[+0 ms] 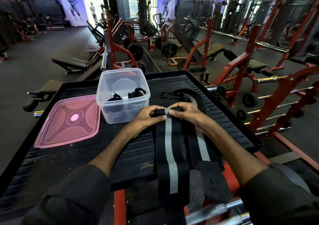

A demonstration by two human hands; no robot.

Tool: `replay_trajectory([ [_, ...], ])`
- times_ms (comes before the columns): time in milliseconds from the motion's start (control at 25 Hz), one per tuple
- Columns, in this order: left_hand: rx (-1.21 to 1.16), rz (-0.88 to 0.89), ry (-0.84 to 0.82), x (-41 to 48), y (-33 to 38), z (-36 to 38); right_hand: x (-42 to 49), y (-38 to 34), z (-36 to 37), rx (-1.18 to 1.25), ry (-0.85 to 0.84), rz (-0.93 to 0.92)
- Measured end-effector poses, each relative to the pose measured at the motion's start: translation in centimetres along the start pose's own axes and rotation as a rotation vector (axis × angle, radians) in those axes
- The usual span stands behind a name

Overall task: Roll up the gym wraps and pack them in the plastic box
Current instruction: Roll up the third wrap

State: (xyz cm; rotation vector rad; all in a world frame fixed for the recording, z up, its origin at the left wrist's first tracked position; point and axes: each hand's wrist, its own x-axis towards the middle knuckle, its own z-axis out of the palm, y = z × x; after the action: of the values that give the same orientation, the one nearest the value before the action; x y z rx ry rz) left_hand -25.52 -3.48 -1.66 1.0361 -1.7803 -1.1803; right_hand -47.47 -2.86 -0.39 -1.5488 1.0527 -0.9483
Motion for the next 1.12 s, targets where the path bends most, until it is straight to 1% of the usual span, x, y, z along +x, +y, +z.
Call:
replay_trajectory([
  [120, 0.032, -0.052, -0.030, 0.2, 0.0, -0.2, 0.0, 0.4, 0.1, -0.071, 0.014, -0.088],
  [240, 0.054, -0.018, 0.007, 0.2, -0.3, -0.1, -0.2, 0.5, 0.2, -0.082, 0.007, -0.130],
  [320, 0.049, -0.001, 0.031, 0.1, -0.6, 0.0, -0.1, 0.3, 0.1, -0.063, -0.007, -0.056],
  [440, 0.061, 0.005, 0.030, 0.1, -0.6, 0.1, 0.3, -0.7, -0.1, 0.057, -0.060, 0.112],
  [560, 0.067, 0.016, 0.039, 0.3, -0.4, 0.1, 0.8, -1.0, -0.4, 0.185, -0.040, 0.152],
  [640, 0.089, 0.032, 0.069, 0.3, -0.2, 0.1, 0.8, -0.7, -0.4, 0.134, -0.015, 0.177],
  [720, 0.114, 0.048, 0.085, 0.3, -0.2, 0.1, 0.5, -0.5, -0.6, -0.017, -0.059, 0.186],
  [800, 0.135, 0.058, 0.096, 0.4, -0.3, 0.0, 0.2, -0.4, -0.8, -0.105, -0.120, 0.157],
  [880, 0.171, 0.068, 0.089, 0.5, -0.3, -0.1, -0.2, -0.3, -0.9, -0.075, -0.106, 0.087],
  [1000, 0.210, 0.061, -0.024, 0.2, 0.4, -0.4, -0.6, 0.2, -0.8, -0.082, -0.080, -0.039],
  [1120, 0.140, -0.033, -0.125, -0.6, 0.9, -0.9, -0.6, 0.5, -0.8, -0.129, -0.090, -0.154],
])
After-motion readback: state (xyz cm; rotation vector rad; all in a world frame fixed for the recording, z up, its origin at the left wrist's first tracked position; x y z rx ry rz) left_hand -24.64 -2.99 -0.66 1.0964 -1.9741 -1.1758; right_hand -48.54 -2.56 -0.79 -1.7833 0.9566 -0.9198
